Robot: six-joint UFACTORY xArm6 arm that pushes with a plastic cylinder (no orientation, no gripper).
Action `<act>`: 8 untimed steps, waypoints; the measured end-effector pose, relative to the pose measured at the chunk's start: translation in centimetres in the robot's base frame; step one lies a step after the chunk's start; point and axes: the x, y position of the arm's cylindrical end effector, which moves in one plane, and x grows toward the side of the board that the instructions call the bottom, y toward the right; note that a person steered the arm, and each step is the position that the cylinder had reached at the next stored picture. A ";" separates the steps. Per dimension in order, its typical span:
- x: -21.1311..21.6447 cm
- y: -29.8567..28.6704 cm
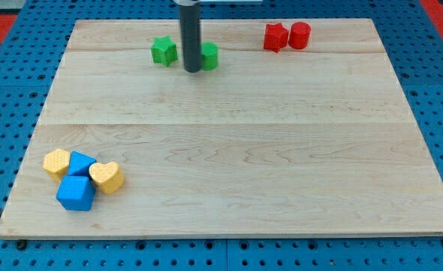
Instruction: Move the green star parallel left to the red star
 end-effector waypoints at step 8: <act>-2.4 9.8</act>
